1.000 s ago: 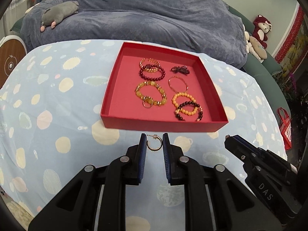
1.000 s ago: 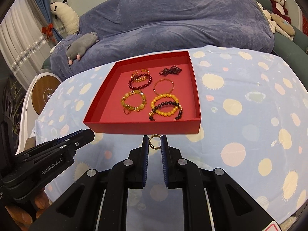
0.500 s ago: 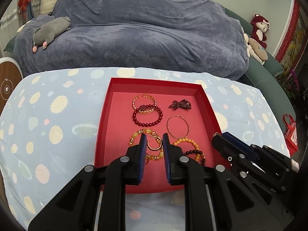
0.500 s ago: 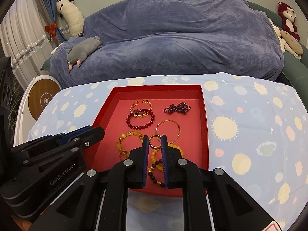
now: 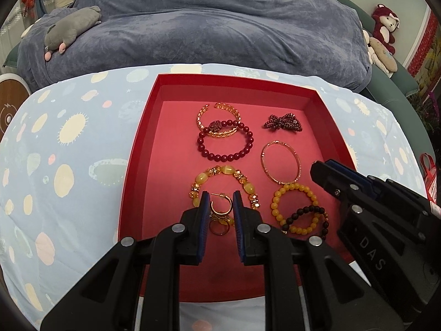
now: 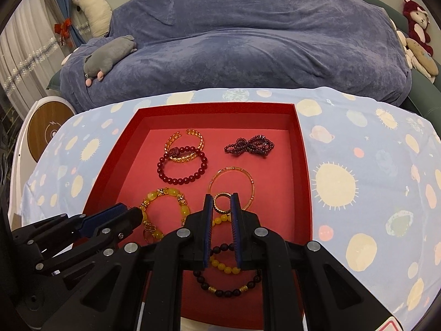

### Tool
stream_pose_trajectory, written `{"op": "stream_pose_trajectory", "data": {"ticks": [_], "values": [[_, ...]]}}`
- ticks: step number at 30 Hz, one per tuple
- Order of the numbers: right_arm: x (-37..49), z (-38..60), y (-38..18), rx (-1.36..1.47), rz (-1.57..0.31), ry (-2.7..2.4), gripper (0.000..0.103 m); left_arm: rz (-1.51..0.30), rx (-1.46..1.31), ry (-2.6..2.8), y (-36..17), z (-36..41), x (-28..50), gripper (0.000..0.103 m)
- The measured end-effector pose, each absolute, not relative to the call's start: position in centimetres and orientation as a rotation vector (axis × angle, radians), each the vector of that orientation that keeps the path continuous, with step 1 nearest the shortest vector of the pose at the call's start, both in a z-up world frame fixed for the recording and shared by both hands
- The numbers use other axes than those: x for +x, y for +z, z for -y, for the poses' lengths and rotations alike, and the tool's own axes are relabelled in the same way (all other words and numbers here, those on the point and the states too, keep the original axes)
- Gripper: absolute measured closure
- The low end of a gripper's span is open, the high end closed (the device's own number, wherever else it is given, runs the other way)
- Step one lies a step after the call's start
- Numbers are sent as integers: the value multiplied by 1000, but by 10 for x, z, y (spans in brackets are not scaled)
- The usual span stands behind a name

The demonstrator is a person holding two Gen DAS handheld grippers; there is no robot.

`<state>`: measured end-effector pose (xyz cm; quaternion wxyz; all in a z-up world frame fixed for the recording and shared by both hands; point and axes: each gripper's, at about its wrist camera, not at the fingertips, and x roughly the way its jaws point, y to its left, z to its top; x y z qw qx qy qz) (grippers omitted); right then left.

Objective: Organize jewelry

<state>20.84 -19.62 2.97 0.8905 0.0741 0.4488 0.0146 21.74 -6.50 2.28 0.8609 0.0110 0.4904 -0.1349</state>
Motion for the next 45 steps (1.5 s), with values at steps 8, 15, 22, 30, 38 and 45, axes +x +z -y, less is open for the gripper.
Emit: {"op": "stream_pose_trajectory", "data": {"ticks": [8, 15, 22, 30, 38, 45], "values": [[213, 195, 20, 152, -949, 31, 90, -1046, 25, -280, 14, 65, 215, 86], [219, 191, 12, 152, -960, 40, 90, -1061, 16, -279, 8, 62, 214, 86], [222, 186, 4, 165, -979, 54, 89, -1076, 10, -271, 1, 59, 215, 86], [219, 186, 5, 171, -971, 43, 81, -1054, 7, -233, 5, 55, 212, 68], [198, 191, 18, 174, -950, 12, 75, -1039, 16, -223, 14, 53, 202, 68], [162, 194, 35, 185, -939, -23, 75, -1016, 38, -219, 30, 54, 181, 69]]}}
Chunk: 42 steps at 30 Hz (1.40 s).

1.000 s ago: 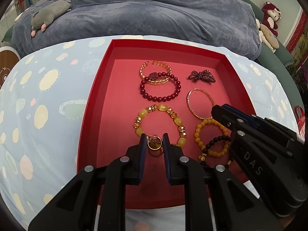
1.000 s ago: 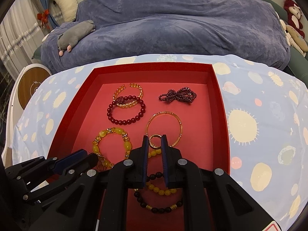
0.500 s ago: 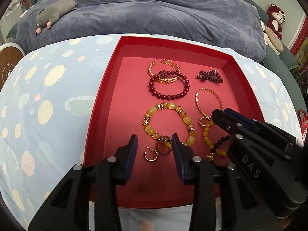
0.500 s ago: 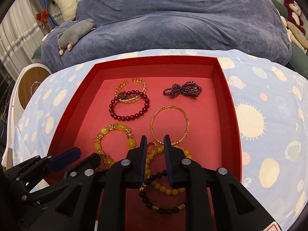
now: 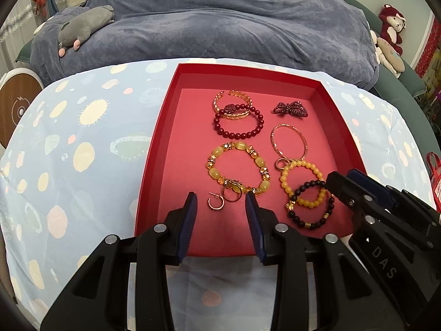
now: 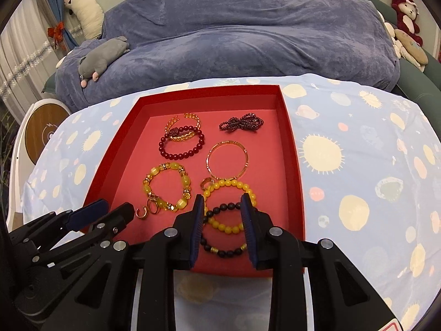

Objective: Organize jewelry

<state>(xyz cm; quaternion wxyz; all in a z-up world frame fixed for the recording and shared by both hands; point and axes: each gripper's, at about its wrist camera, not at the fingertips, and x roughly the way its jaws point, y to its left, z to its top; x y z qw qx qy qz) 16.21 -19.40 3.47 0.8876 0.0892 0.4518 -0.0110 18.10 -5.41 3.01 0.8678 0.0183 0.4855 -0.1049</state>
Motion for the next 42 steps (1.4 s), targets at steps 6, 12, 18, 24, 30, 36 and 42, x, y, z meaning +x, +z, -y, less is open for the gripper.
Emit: {"op": "stream_pose_trajectory", "data": {"ticks": [6, 12, 18, 24, 30, 36, 42], "values": [[133, 196, 44, 211, -941, -45, 75, -1003, 64, -230, 41, 58, 159, 69], [112, 194, 50, 220, -943, -52, 75, -1004, 81, -231, 44, 60, 142, 69], [99, 190, 54, 212, -943, -63, 75, -998, 110, -223, 47, 62, 126, 69], [87, 187, 58, 193, -941, -68, 73, -996, 112, -216, 51, 60, 115, 68], [76, 185, 61, 197, -939, -82, 66, -989, 120, -197, 55, 58, 108, 64], [71, 187, 62, 200, -942, -96, 65, -978, 130, -172, 57, 55, 102, 49], [68, 192, 61, 211, -937, -126, 48, -979, 116, -132, 56, 47, 101, 36]]}}
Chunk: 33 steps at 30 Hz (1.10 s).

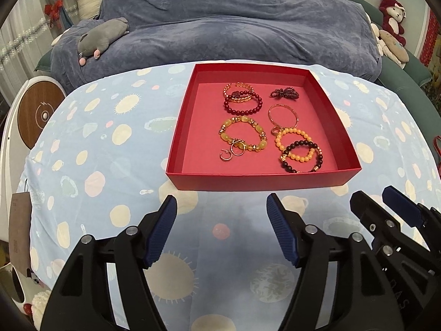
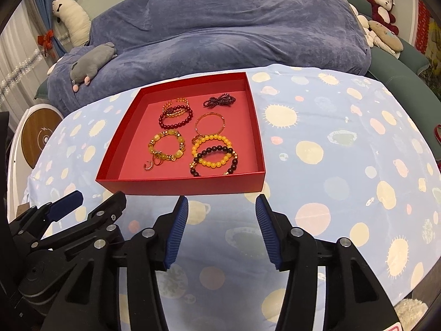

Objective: Organize jewelry

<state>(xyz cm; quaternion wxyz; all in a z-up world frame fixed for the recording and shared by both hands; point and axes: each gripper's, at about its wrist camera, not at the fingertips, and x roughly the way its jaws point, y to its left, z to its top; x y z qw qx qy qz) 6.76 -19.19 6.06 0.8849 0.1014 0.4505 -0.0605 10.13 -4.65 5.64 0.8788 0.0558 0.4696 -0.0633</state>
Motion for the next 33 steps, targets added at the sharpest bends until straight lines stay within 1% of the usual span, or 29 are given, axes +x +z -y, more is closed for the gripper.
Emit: {"op": "stream_pose_trajectory", "data": {"ticks": [2, 4, 7, 13, 15, 16, 17, 22, 26, 33], "values": [[67, 195, 59, 227, -937, -132, 36, -977, 109, -116, 57, 42, 102, 34], [67, 198, 57, 237, -937, -141, 28, -978, 101, -107, 56, 39, 103, 32], [68, 198, 55, 241, -947, -140, 19, -977, 106, -94, 55, 36, 103, 31], [70, 197, 49, 232, -959, -141, 16, -984, 107, -84, 50, 34, 104, 28], [70, 198, 48, 229, -955, -154, 9, -986, 100, -76, 49, 32, 104, 27], [69, 199, 48, 231, -951, -158, 6, -987, 91, -72, 49, 30, 104, 24], [69, 200, 48, 234, -945, -161, 6, -988, 86, -71, 48, 29, 105, 19], [69, 200, 47, 218, -937, -175, 6, -982, 99, -64, 46, 29, 105, 16], [69, 201, 47, 214, -933, -187, 6, -980, 96, -51, 45, 27, 105, 10], [68, 205, 43, 200, -935, -222, 6, -982, 90, -45, 43, 25, 107, 10]]}}
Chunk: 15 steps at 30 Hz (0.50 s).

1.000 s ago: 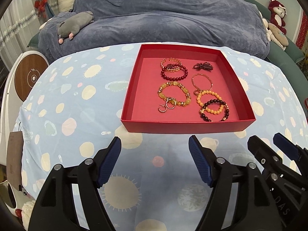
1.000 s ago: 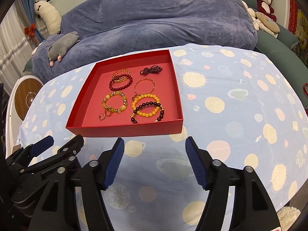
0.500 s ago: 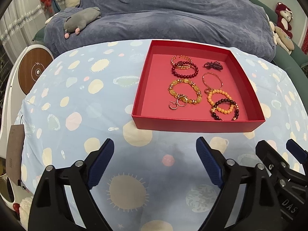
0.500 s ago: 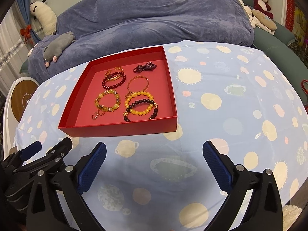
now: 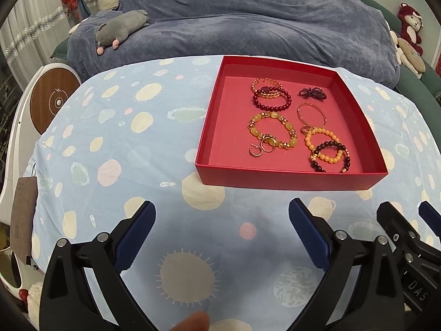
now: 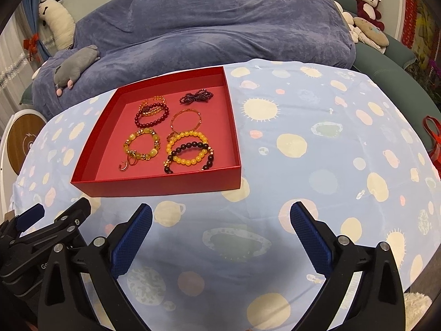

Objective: Organize jewelry

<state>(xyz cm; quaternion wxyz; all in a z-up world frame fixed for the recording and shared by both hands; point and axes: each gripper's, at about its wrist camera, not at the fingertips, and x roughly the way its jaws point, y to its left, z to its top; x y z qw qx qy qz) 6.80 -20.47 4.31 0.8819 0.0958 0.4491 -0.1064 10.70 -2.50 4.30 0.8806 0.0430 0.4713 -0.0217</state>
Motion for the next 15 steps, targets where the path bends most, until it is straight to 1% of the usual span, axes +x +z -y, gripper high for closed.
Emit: {"op": "stream_pose_trajectory", "data": {"ticks": [3, 15], "values": [[67, 206, 43, 189, -936, -240, 6, -990, 90, -34, 42, 24, 109, 8], [70, 205, 42, 181, -941, -236, 6, -987, 92, -31, 42, 26, 114, 7]]}}
